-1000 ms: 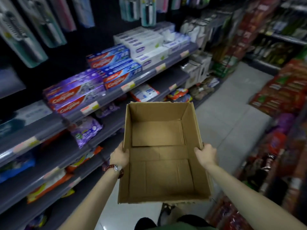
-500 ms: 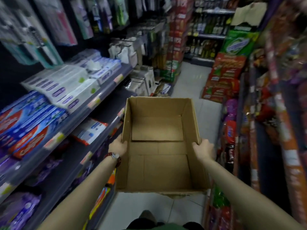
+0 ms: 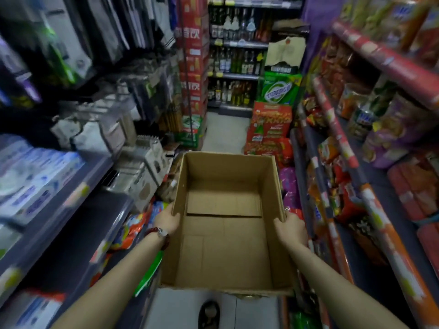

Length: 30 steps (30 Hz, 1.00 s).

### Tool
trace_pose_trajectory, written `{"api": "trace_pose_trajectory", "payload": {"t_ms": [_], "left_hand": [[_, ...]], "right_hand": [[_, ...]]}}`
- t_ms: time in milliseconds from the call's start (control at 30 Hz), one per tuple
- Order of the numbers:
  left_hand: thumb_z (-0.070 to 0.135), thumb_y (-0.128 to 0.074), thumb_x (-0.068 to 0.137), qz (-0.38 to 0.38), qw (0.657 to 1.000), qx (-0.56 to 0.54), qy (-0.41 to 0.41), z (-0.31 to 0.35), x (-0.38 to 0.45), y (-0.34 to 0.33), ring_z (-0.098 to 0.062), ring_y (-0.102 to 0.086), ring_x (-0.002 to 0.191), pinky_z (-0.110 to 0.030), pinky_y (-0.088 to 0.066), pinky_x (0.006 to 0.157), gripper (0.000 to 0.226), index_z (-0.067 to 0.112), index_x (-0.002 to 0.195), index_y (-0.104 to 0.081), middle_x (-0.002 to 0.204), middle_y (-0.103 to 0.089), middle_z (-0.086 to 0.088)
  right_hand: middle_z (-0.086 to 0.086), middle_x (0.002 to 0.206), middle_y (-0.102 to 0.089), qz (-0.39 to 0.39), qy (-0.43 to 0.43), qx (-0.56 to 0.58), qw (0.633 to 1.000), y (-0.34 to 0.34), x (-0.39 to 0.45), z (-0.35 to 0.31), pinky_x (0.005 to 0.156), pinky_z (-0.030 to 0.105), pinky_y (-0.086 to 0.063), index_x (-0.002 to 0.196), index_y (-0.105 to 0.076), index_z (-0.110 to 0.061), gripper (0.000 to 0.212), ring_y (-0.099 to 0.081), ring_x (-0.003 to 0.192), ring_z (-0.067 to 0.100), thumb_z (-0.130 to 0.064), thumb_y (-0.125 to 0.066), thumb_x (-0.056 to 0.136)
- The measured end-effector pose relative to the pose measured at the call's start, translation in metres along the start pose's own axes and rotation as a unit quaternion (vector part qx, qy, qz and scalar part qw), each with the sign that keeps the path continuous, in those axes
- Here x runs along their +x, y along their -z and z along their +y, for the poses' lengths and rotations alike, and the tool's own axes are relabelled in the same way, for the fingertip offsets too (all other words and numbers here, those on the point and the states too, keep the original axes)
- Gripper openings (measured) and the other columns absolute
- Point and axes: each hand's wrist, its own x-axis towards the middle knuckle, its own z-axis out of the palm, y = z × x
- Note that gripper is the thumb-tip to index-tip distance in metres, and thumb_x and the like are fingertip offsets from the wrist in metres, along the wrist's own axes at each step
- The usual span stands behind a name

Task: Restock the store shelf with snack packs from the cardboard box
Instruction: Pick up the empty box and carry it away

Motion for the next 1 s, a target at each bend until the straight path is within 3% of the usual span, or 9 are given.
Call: {"api": "trace_pose_trajectory", "payload": {"t_ms": [67,200,267,333,400,567,833,1000], "left_hand": [[0.02,-0.045,0.095,-0.009,1.0,0.007,0.001,0.023,0.045,0.007,-0.034,-0.055,0.114,-0.034,-0.044,0.09,0.048,0.019,0.143,-0.037,0.129,-0.058,-0.014],[0.019,-0.044,0.096,-0.014,0.999,0.001,-0.028,0.073,0.126,0.016,-0.031,-0.057,0.112,-0.033,-0.047,0.09,0.048,0.018,0.143,-0.035,0.13,-0.057,-0.012],[0.018,-0.044,0.097,-0.027,0.998,-0.012,-0.054,0.097,0.162,0.018,-0.029,-0.06,0.102,-0.029,-0.047,0.075,0.047,0.018,0.143,-0.036,0.126,-0.059,-0.012],[0.018,-0.044,0.097,-0.035,0.997,-0.023,-0.069,0.12,0.2,0.017,-0.026,-0.061,0.088,-0.025,-0.043,0.061,0.045,0.019,0.142,-0.038,0.12,-0.063,-0.012],[0.018,-0.043,0.097,-0.05,0.996,-0.015,-0.075,0.142,0.237,0.012,-0.027,-0.061,0.093,-0.024,-0.043,0.065,0.044,0.019,0.141,-0.039,0.123,-0.062,-0.011],[0.021,-0.043,0.097,-0.07,0.994,0.021,-0.079,0.197,0.336,-0.007,-0.025,-0.062,0.097,-0.029,-0.049,0.072,0.047,0.016,0.143,-0.035,0.128,-0.059,-0.011],[0.021,-0.045,0.097,-0.072,0.996,0.005,-0.043,0.292,0.477,-0.019,-0.03,-0.055,0.117,-0.035,-0.046,0.095,0.044,0.016,0.14,-0.04,0.133,-0.055,-0.011],[0.021,-0.046,0.096,-0.076,0.996,0.027,-0.039,0.332,0.56,-0.017,-0.032,-0.057,0.114,-0.035,-0.048,0.092,0.047,0.021,0.142,-0.038,0.13,-0.058,-0.011]], "right_hand": [[0.013,0.114,-0.065,0.014,-0.009,0.01,1.0,-0.001,0.036,-0.021,0.079,0.031,-0.049,0.128,-0.058,-0.008,0.036,-0.062,0.102,0.03,-0.025,-0.055,0.095],[0.008,0.101,-0.068,0.043,-0.037,0.023,0.998,0.004,0.102,-0.056,0.074,0.035,-0.054,0.118,-0.063,-0.012,0.031,-0.064,0.088,0.026,-0.029,-0.055,0.093],[0.008,0.101,-0.068,0.056,-0.052,0.018,0.997,0.01,0.131,-0.07,0.073,0.033,-0.054,0.119,-0.062,-0.013,0.032,-0.064,0.088,0.026,-0.029,-0.055,0.093],[0.013,0.113,-0.066,0.06,-0.067,0.017,0.996,0.015,0.162,-0.084,0.08,0.033,-0.05,0.125,-0.058,-0.01,0.036,-0.063,0.101,0.031,-0.028,-0.055,0.094],[0.017,0.123,-0.062,0.068,-0.079,0.016,0.994,0.018,0.195,-0.096,0.087,0.036,-0.048,0.13,-0.055,-0.006,0.04,-0.058,0.112,0.035,-0.026,-0.055,0.095],[0.016,0.124,-0.061,0.075,-0.093,0.02,0.993,0.022,0.294,-0.118,0.088,0.037,-0.048,0.13,-0.054,-0.007,0.039,-0.058,0.113,0.034,-0.026,-0.054,0.096],[0.008,0.106,-0.068,0.066,-0.09,0.015,0.994,0.034,0.476,-0.168,0.077,0.033,-0.053,0.124,-0.061,-0.015,0.034,-0.065,0.092,0.025,-0.031,-0.057,0.094],[0.006,0.102,-0.068,0.06,-0.078,0.009,0.995,0.034,0.565,-0.205,0.068,0.03,-0.049,0.125,-0.06,-0.016,0.035,-0.064,0.087,0.023,-0.032,-0.055,0.094]]}}
